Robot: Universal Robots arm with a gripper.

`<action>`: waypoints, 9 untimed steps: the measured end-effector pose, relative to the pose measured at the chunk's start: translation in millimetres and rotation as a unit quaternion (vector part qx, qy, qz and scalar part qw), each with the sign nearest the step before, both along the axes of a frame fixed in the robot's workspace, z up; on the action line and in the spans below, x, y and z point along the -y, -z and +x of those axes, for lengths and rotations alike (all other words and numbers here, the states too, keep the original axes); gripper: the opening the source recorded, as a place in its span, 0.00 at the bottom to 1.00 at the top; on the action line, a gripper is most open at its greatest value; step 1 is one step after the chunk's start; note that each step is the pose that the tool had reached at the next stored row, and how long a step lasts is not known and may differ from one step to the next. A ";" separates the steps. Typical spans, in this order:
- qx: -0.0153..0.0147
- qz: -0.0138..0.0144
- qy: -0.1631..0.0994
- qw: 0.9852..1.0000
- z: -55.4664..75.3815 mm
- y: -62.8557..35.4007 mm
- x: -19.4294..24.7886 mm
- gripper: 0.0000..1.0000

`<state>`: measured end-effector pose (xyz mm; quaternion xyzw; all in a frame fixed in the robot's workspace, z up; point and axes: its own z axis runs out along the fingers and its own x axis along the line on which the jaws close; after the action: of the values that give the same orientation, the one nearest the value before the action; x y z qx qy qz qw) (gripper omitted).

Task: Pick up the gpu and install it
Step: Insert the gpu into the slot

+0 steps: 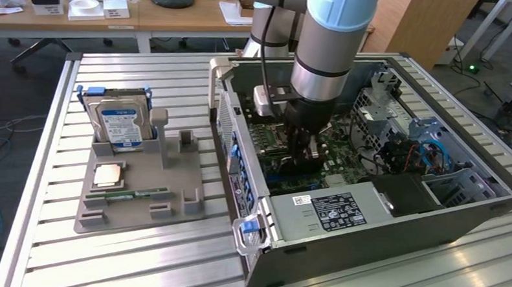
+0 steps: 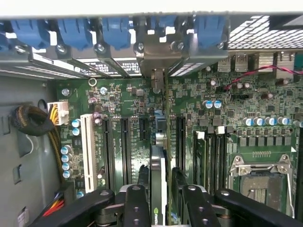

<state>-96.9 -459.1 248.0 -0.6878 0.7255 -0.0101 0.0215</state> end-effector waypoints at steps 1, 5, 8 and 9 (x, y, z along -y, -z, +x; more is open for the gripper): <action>0.000 0.000 0.000 1.000 0.0 -2.4 0.0 0.34; 0.000 0.000 0.000 1.000 0.0 -15.0 0.0 0.34; 0.000 0.000 0.000 1.000 0.0 -24.9 0.0 0.34; 0.000 0.000 0.000 1.000 0.0 -28.2 0.0 0.34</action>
<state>-96.8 -459.1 276.2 -0.6878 0.7255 -0.0102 0.0215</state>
